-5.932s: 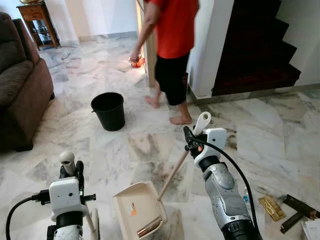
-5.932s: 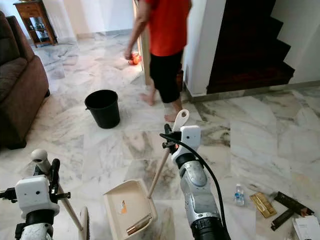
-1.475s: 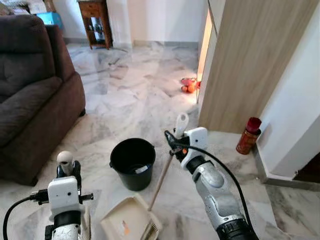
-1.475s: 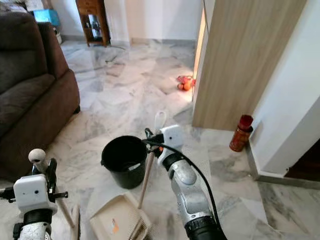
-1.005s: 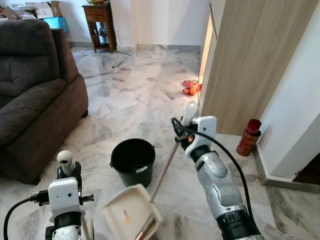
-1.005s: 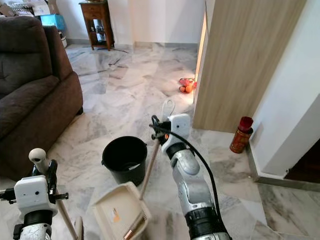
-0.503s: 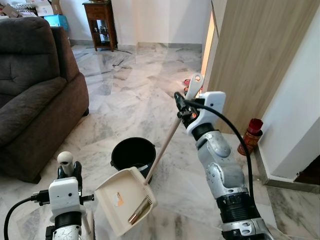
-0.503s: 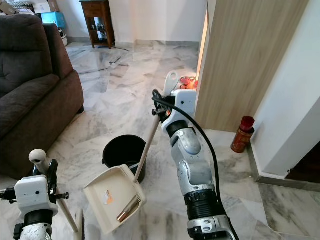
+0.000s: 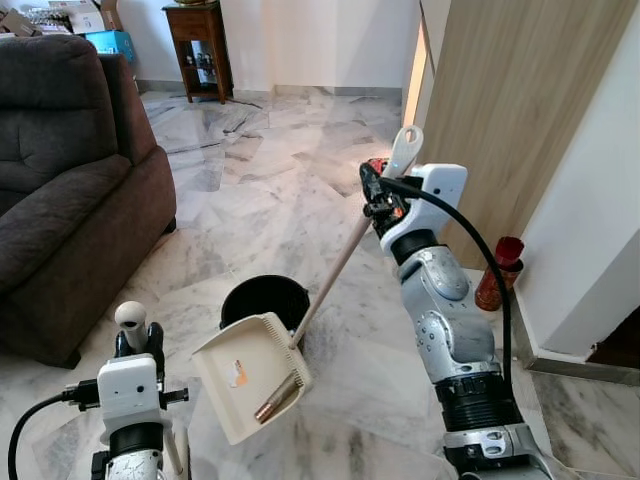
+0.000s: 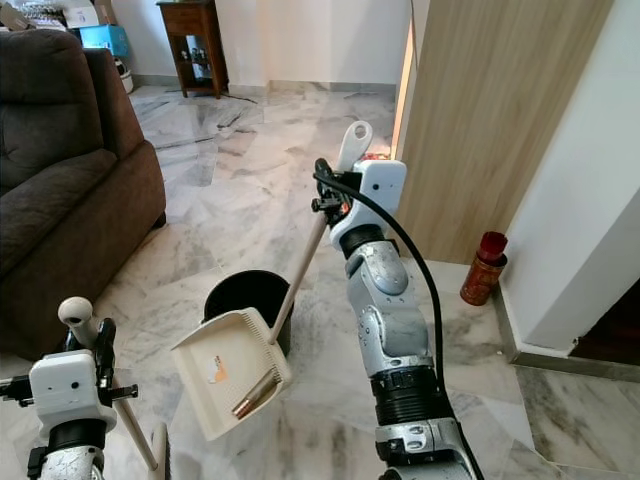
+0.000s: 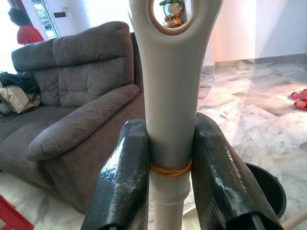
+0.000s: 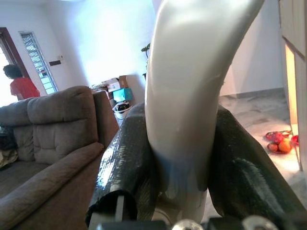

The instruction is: Sweep floor

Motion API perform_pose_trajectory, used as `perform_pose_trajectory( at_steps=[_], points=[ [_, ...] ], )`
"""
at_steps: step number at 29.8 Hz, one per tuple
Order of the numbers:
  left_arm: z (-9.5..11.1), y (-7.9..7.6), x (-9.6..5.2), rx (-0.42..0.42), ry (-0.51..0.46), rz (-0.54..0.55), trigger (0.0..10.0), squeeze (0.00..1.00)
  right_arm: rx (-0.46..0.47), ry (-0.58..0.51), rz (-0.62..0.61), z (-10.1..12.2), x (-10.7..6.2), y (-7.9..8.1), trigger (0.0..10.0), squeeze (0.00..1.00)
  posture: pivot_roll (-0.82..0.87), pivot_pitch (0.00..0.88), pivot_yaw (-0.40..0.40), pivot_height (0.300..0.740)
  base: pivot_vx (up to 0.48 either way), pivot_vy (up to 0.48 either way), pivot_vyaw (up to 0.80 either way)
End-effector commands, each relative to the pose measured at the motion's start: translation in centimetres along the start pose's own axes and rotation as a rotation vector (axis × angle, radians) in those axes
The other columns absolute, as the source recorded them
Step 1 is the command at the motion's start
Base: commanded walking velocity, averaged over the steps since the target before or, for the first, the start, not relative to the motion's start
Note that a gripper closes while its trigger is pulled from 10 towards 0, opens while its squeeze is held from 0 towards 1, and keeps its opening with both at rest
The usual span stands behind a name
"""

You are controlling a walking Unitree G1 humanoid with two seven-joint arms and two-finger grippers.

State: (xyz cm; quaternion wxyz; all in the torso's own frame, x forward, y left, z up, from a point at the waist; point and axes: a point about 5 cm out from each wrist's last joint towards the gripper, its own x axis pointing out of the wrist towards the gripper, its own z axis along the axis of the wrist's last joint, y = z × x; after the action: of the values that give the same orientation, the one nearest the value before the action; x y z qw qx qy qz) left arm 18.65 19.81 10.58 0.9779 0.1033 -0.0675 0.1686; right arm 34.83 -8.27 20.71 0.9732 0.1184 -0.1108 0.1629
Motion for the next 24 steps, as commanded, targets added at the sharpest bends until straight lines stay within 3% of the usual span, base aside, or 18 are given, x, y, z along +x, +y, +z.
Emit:
perform_pose_trajectory(
  at_steps=[1, 10, 24],
  points=[
    [0.9, 0.3, 0.3, 0.009, -0.054, 0.009, 10.0, 0.0, 0.024, -0.109, 0.023, 2.4, 0.4, 0.8, 10.0, 0.0, -0.01, 0.0, 0.05, 0.74, 0.33, 0.0, 0.0],
    [0.9, 0.3, 0.3, 0.008, -0.052, 0.007, 10.0, 0.0, 0.039, -0.172, 0.017, 3.7, 0.7, 0.9, 10.0, 0.0, -0.01, 0.0, 0.05, 0.74, 0.375, 0.0, 0.0],
    [0.9, 0.3, 0.3, 0.01, -0.054, 0.008, 10.0, 0.0, 0.04, -0.162, 0.03, 3.5, 0.6, 1.2, 10.0, 0.0, 0.0, 0.0, 0.051, 0.74, 0.378, 0.0, 0.0]
  ],
)
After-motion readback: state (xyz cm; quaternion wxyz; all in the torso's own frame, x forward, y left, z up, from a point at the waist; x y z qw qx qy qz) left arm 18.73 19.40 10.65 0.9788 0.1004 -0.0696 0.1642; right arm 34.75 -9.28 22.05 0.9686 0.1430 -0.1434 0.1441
